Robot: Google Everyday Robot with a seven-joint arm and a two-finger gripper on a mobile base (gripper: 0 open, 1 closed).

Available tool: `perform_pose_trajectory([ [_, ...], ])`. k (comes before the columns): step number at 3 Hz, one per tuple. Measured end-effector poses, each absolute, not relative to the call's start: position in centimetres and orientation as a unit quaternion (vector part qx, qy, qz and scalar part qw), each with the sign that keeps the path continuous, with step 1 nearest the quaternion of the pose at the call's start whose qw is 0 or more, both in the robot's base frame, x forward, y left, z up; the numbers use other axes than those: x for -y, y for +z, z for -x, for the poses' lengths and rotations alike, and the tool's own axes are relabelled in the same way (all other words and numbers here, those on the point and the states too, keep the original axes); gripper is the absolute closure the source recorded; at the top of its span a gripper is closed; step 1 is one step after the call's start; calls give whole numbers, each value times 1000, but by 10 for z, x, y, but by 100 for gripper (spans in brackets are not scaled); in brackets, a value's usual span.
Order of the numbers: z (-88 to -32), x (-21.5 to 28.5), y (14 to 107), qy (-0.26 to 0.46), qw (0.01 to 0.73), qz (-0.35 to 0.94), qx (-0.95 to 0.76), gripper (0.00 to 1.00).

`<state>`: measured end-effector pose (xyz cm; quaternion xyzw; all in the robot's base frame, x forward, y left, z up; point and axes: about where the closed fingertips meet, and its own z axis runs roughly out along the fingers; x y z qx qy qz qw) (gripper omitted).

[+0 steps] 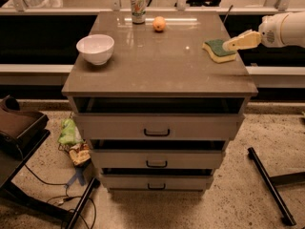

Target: Move sponge near white bowl

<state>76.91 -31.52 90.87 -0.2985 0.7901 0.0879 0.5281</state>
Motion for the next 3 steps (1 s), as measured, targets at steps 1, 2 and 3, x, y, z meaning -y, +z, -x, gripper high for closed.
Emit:
perform_pose_trajectory([
  [1,-772,311,890,110,524,292,-793,0],
  [2,-782,299,863,152,517,283,-793,0],
  [3,-797,284,836,189,510,280,-791,0],
])
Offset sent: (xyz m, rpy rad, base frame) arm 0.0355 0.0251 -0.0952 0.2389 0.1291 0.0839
